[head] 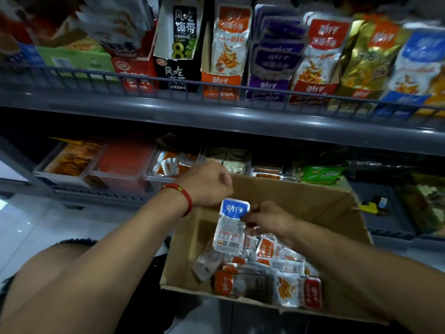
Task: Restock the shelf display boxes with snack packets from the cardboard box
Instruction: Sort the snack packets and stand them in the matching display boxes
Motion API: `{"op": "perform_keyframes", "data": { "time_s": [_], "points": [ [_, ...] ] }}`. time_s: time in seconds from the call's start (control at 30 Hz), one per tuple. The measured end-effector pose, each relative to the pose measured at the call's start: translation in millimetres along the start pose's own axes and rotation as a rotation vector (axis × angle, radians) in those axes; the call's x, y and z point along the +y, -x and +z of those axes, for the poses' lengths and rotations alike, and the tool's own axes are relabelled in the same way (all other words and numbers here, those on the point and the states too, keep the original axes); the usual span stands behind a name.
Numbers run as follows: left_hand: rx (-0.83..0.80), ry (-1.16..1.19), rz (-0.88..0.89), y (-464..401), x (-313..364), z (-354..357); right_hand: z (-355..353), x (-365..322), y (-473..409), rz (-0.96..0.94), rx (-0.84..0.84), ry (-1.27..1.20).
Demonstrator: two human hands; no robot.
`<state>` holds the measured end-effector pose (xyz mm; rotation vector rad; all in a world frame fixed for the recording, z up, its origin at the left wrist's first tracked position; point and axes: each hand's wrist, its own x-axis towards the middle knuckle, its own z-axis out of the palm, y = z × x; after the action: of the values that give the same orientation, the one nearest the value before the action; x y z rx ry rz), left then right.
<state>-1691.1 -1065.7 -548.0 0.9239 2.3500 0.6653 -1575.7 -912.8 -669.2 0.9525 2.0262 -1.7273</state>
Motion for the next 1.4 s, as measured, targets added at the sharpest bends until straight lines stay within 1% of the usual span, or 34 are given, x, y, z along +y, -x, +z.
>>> {"op": "perform_keyframes", "data": {
  "time_s": [0.07, 0.13, 0.2, 0.27, 0.3, 0.37, 0.4, 0.43, 0.47, 0.5, 0.53, 0.57, 0.6, 0.63, 0.67, 0.7, 0.73, 0.77, 0.83, 0.93, 1.0, 1.1, 1.17, 1.27, 1.33, 1.4],
  "points": [
    [-0.018, -0.049, 0.009, 4, 9, 9, -22, -6, 30, -0.032, -0.007, -0.055],
    [-0.043, -0.040, -0.013, 7, 16, 20, -41, -14, 58, -0.089, 0.007, -0.090],
    [-0.052, -0.013, 0.014, 12, 24, 33, -56, -21, 82, -0.171, 0.083, -0.140],
    [-0.035, -0.054, 0.177, 17, 29, 48, -64, -27, 104, -0.243, 0.182, -0.236],
    [-0.056, -0.069, 0.253, 21, 33, 55, -65, -29, 114, -0.276, 0.211, -0.301],
    [-0.111, -0.036, 0.315, 30, 43, 68, -63, -31, 132, -0.323, 0.234, -0.394],
    [-0.070, -0.019, 0.340, 30, 46, 75, -62, -30, 138, -0.334, 0.233, -0.424],
    [0.006, -0.029, 0.352, 29, 47, 80, -61, -30, 143, -0.344, 0.225, -0.441],
    [0.072, 0.003, 0.352, 28, 48, 83, -61, -30, 148, -0.363, 0.231, -0.423],
    [0.088, 0.111, 0.304, 29, 52, 82, -64, -30, 150, -0.401, 0.291, -0.338],
    [0.058, 0.305, 0.214, 31, 58, 80, -71, -29, 149, -0.461, 0.407, -0.184],
    [-0.015, 0.510, 0.123, 33, 64, 76, -81, -27, 149, -0.522, 0.547, 0.005],
    [-0.107, 0.694, 0.045, 35, 67, 73, -90, -26, 148, -0.560, 0.651, 0.178],
    [-0.187, 0.798, 0.020, 38, 70, 70, -97, -25, 147, -0.576, 0.685, 0.269],
    [-0.251, 0.857, 0.020, 40, 73, 67, -103, -24, 145, -0.573, 0.644, 0.263],
    [-0.294, 0.892, 0.032, 42, 74, 65, -105, -24, 144, -0.559, 0.563, 0.167],
    [-0.311, 0.931, 0.037, 43, 74, 65, -105, -24, 143, -0.532, 0.493, 0.049],
    [-0.299, 0.977, 0.035, 43, 75, 64, -105, -25, 143, -0.519, 0.457, -0.063],
    [-0.224, 1.082, 0.020, 40, 74, 63, -108, -27, 143, -0.516, 0.445, -0.197],
    [-0.096, 1.168, 0.047, 36, 73, 59, -115, -28, 144, -0.484, 0.428, -0.299],
    [-0.052, 1.217, 0.085, 36, 74, 58, -116, -28, 144, -0.457, 0.430, -0.346],
    [-0.009, 1.284, 0.091, 36, 79, 58, -117, -32, 146, -0.448, 0.429, -0.431],
    [0.017, 1.314, 0.079, 36, 82, 58, -117, -34, 148, -0.446, 0.430, -0.466],
    [-0.011, 1.372, 0.088, 35, 84, 60, -121, -38, 155, -0.465, 0.457, -0.457],
    [-0.043, 1.375, 0.102, 35, 84, 59, -129, -43, 164, -0.518, 0.514, -0.382],
    [-0.069, 1.352, 0.103, 35, 82, 58, -144, -53, 176, -0.615, 0.624, -0.255]
  ]
}}
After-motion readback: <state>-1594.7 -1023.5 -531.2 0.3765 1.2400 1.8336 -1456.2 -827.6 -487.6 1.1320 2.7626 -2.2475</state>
